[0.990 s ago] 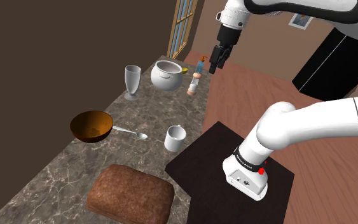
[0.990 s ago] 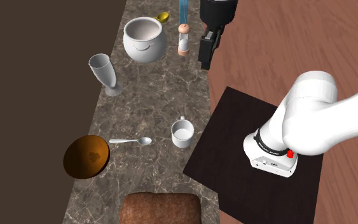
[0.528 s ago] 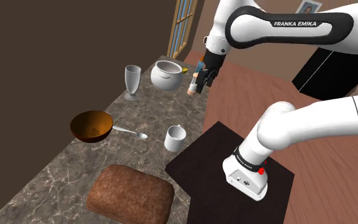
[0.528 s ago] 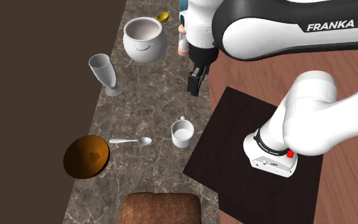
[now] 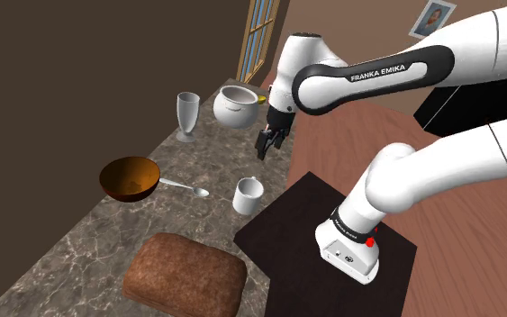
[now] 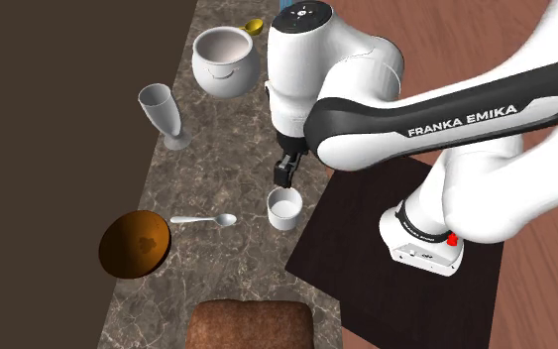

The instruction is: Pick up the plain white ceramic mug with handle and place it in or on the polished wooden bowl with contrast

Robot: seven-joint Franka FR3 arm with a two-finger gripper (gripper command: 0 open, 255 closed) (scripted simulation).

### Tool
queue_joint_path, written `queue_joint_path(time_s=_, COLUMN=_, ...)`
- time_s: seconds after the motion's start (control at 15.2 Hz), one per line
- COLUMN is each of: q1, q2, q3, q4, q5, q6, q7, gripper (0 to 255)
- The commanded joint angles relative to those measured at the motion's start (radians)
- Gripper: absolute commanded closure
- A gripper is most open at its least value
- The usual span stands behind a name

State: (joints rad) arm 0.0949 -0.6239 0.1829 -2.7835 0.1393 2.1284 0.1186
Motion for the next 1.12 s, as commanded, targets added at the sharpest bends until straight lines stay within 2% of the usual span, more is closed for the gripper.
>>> queue_joint_path(time_s=0.0, q1=0.010, q2=0.058, q3=0.029, q4=-0.035, q5=0.017, q6=0.097, q7=0.031, gripper=0)
queue_joint_path(time_s=0.46, q1=0.013, q2=0.352, q3=0.137, q4=-0.058, q5=0.026, q6=0.420, q7=0.158, gripper=0)
queue_joint_path(time_s=0.66, q1=-0.008, q2=0.506, q3=0.184, q4=-0.039, q5=-0.032, q6=0.556, q7=0.250, gripper=0)
queue_joint_path(time_s=1.06, q1=-0.031, q2=0.640, q3=0.188, q4=-0.032, q5=-0.144, q6=0.677, q7=0.338, gripper=0)
